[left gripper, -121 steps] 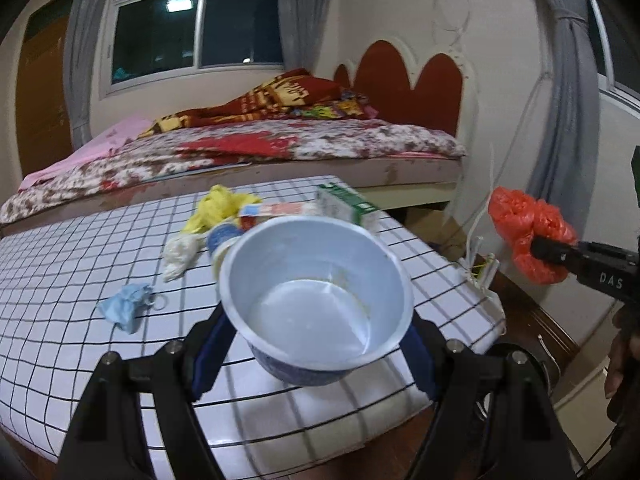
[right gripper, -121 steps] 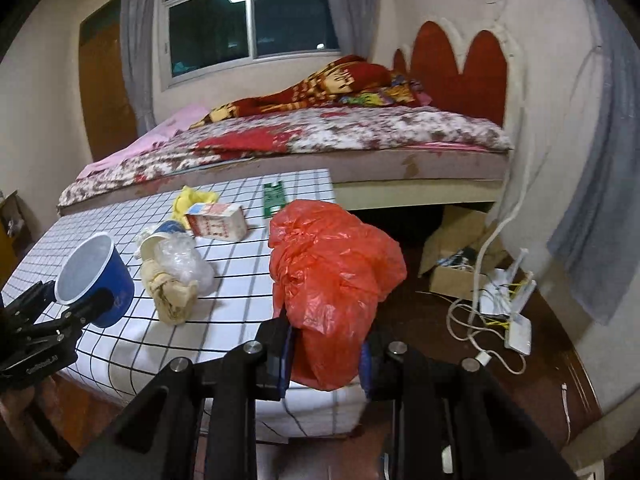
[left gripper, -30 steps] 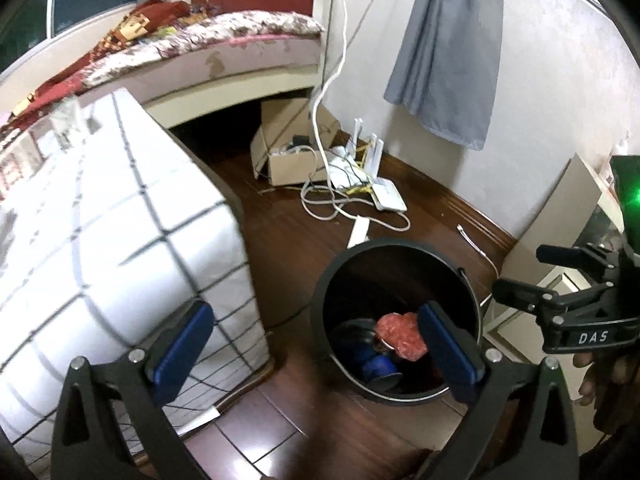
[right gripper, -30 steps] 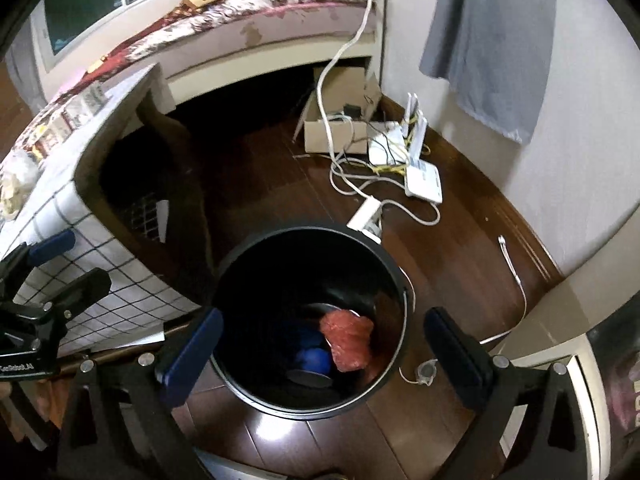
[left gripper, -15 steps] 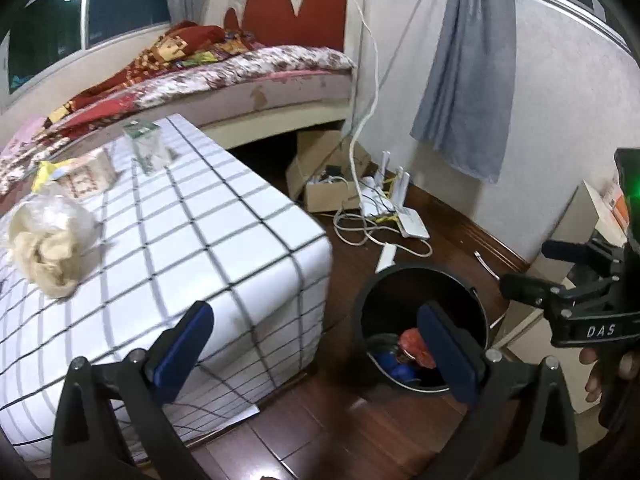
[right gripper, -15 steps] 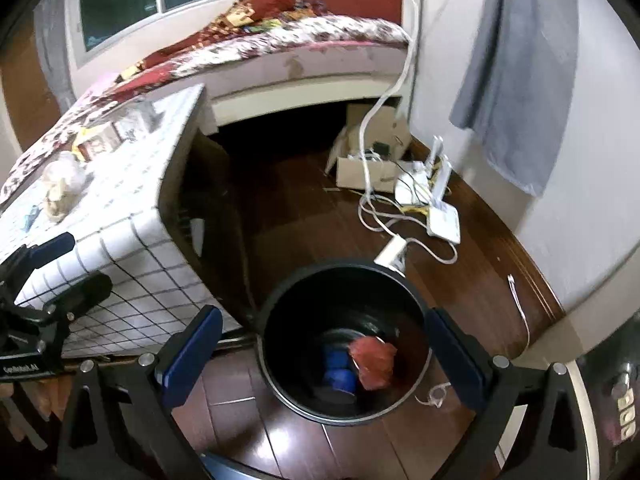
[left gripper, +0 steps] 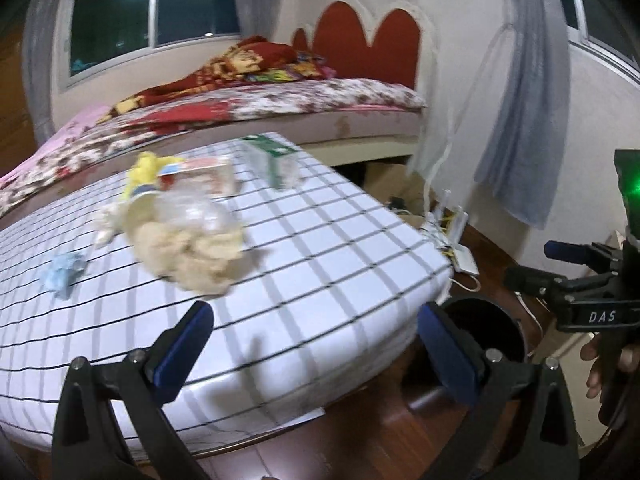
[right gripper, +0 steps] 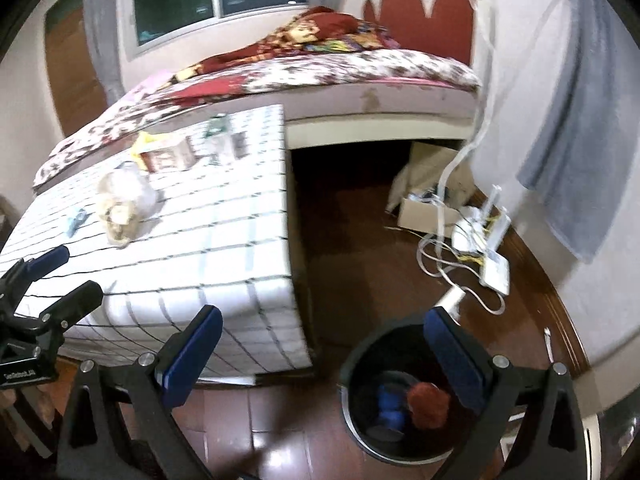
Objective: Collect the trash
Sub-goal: 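Move both tools back over the table, then grasp the beige cloth with the right tool while the left tool grasps the blue face mask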
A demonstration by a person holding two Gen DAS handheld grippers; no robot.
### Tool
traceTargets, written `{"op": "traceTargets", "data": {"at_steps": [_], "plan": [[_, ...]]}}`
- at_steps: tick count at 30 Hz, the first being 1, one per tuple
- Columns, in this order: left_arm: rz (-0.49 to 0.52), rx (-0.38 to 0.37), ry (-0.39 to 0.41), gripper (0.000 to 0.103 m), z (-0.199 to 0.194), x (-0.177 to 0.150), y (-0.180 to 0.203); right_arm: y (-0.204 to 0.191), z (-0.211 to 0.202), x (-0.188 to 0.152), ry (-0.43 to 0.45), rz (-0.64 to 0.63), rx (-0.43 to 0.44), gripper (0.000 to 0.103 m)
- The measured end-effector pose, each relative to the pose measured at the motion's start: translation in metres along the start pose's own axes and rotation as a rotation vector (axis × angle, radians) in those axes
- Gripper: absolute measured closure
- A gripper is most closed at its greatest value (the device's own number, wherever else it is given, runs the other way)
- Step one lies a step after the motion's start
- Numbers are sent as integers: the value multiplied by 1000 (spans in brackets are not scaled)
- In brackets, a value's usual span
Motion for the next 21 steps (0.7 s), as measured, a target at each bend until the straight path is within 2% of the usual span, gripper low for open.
{"op": "traceTargets", "data": {"at_steps": [5,9,13,17,21], "plan": [[-48,68,5,1,-3,-3,-47,-43,11,17,30,-46,62,1],[-85,120,8,1,-8,-7,-83,-91,16,33,119,-120,113,1],[-128,189,3,1,-14,-15,-125,-137,31,42,86,-221,98,1],[-163,246,-10,1,-18,-26,-163,-172,45,52,78,-225,194,1],[-188,285,-19,1,-24,-36,-190,-201,73,60,48,-227,235,2]]}}
Point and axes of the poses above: each gripper's, at about its wrist camera, not at the fingertips, and z roughly the way its jaws point, y to its right, x to its top, the point moved 5 cm from there along z, roughly the way its jaws point, and after that the axes turned 4 degrees about x, right-handed, at the moved point
